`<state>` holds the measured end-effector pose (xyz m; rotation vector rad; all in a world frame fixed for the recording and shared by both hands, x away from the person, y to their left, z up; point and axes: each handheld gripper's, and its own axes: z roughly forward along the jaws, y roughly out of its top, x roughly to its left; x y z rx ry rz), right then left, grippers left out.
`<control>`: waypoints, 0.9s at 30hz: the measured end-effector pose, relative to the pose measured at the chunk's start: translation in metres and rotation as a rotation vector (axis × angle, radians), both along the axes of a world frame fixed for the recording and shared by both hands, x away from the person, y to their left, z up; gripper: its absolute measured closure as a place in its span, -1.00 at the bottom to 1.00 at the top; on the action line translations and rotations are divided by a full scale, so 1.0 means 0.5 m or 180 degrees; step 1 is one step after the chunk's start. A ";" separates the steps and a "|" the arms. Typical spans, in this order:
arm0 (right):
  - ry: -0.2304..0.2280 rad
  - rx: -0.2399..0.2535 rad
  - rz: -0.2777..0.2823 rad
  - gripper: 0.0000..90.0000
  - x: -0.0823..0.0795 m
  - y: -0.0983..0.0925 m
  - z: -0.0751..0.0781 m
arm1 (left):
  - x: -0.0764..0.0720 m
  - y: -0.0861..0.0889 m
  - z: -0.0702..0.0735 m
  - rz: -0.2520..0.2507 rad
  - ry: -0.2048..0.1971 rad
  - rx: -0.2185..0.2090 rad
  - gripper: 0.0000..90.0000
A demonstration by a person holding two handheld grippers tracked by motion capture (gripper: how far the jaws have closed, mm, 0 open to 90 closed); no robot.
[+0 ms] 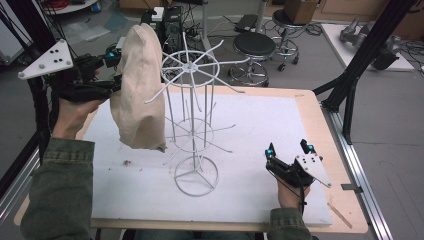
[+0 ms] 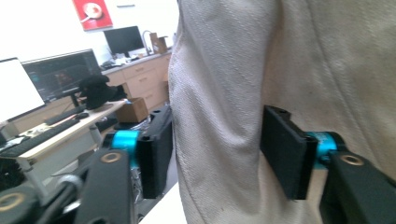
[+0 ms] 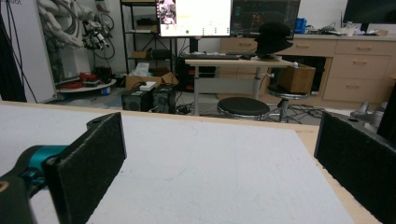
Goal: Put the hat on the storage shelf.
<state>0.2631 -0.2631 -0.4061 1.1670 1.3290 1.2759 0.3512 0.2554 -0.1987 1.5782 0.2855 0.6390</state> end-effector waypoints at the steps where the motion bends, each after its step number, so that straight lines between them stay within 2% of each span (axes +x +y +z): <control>1: 0.0000 -0.0002 -0.0001 -0.97 0.000 0.000 0.000 | 0.000 0.002 -0.001 0.0007 -0.0004 -0.0020 -0.04; 3: 0.0001 -0.0001 -0.0001 -0.97 0.000 0.000 0.000 | -0.003 0.008 -0.001 0.0050 -0.0033 -0.0102 -0.11; 9: 0.0000 -0.0018 0.0006 -0.97 0.001 0.001 0.000 | -0.008 0.023 0.003 0.0052 -0.0009 -0.0193 -0.22; 16: 0.0002 -0.0014 0.0005 -0.97 0.000 0.001 0.000 | -0.013 0.036 0.003 0.0178 -0.0021 -0.0330 -0.34; 22: 0.0000 -0.0012 0.0003 -0.97 0.000 0.001 0.000 | -0.017 0.049 0.000 0.0269 -0.0051 -0.0466 -0.35; 27: 0.0006 -0.0002 0.0015 -0.97 0.000 0.002 0.000 | -0.022 0.053 -0.001 0.0370 -0.0059 -0.0498 -0.39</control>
